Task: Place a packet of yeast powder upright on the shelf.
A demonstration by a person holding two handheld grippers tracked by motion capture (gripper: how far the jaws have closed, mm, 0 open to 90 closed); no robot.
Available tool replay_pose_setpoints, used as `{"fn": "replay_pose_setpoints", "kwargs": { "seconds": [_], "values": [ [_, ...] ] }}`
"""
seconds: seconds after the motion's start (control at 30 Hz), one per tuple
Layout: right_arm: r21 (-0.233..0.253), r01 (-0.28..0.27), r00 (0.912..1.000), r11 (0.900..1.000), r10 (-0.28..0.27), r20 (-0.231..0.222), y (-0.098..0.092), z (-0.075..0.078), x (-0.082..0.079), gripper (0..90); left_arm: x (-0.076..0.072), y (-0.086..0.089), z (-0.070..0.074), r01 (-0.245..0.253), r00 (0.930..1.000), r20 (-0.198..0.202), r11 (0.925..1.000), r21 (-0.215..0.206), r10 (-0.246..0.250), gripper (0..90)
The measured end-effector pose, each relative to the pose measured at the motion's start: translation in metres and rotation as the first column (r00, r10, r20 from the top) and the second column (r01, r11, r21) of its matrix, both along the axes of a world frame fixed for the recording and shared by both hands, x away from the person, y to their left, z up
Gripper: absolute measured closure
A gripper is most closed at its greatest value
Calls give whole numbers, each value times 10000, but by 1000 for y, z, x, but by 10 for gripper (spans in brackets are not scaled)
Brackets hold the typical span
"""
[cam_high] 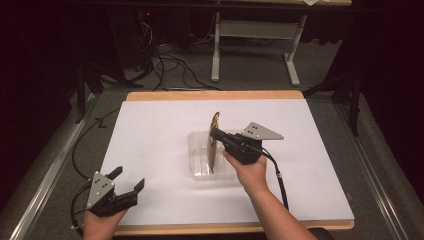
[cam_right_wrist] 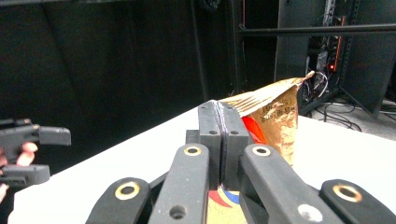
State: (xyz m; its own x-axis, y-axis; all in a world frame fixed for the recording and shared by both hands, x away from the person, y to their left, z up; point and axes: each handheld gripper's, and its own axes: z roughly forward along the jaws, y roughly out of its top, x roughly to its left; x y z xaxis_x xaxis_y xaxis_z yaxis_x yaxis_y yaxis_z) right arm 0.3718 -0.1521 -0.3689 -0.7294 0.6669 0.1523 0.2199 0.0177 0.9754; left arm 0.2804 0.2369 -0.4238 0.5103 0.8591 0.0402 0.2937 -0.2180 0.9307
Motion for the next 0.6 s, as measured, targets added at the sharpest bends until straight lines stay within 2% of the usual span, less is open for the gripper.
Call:
{"fn": "replay_pose_setpoints", "kwargs": {
  "seconds": [0.13,0.27,0.6],
  "values": [
    [-292,106,9999,9995,-110,-122,0,-7,0,900,0,1,1,-32,10000,37,10000,7,32,190],
    [-286,169,9995,9994,-176,-273,-2,-15,0,900,0,1,1,-33,10000,38,10000,14,33,190],
    [-281,231,9992,9993,-240,-329,-4,-14,-2,853,0,-1,0,14,10000,-2,10000,42,-14,190]
  ]
}}
